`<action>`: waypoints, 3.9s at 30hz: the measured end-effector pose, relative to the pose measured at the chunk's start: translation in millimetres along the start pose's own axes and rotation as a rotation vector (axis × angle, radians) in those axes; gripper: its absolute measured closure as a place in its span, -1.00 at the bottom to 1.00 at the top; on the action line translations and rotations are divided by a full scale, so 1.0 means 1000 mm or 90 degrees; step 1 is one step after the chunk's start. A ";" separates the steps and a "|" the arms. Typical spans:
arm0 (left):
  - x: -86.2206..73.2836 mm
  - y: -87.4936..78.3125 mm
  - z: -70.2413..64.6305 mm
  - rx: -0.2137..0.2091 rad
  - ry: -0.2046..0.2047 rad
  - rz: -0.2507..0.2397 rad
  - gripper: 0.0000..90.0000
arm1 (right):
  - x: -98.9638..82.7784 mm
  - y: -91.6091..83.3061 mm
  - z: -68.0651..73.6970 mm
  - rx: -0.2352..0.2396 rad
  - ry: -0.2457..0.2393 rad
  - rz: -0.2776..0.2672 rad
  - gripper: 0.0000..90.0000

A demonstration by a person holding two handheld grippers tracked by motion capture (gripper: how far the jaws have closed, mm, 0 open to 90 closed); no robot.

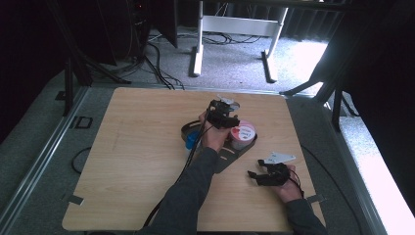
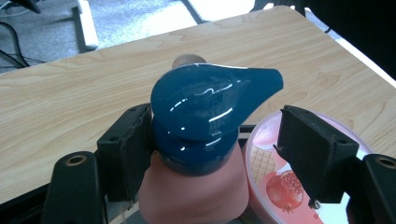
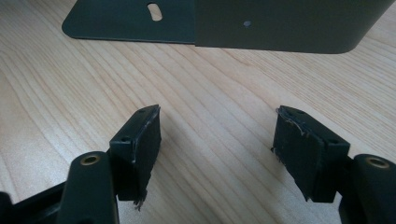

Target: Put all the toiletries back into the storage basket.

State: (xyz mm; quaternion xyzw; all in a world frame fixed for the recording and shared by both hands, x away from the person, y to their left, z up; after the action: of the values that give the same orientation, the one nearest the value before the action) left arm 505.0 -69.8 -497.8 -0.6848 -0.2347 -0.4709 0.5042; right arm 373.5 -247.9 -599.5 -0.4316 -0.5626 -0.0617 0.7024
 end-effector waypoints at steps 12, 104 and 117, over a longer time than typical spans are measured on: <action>-0.006 -0.010 -0.007 0.054 0.000 -0.002 -0.35 | 0.000 0.000 0.000 0.000 0.000 0.000 -0.29; -0.019 -0.138 0.038 -0.238 0.137 -0.022 -0.26 | 0.000 0.000 0.001 0.003 -0.003 0.001 -0.32; -0.026 -0.141 0.048 -0.241 0.154 0.016 -0.17 | 0.000 0.000 0.001 0.003 -0.003 0.001 -0.32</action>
State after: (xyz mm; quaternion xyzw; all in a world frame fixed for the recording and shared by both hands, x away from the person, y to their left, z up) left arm 400.6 31.5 -456.5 -0.7087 -0.0713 -0.5789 0.3969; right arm 372.9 -247.3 -599.6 -0.4303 -0.5643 -0.0584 0.7021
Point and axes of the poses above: each handheld gripper's, and its own axes: y roughly forward along the jaws, x roughly out of its top, z roughly to its left, the point moved 6 cm from there along y, roughly forward along the jaws, and after that the axes turned 10 degrees about -z, right-handed, at the moved point
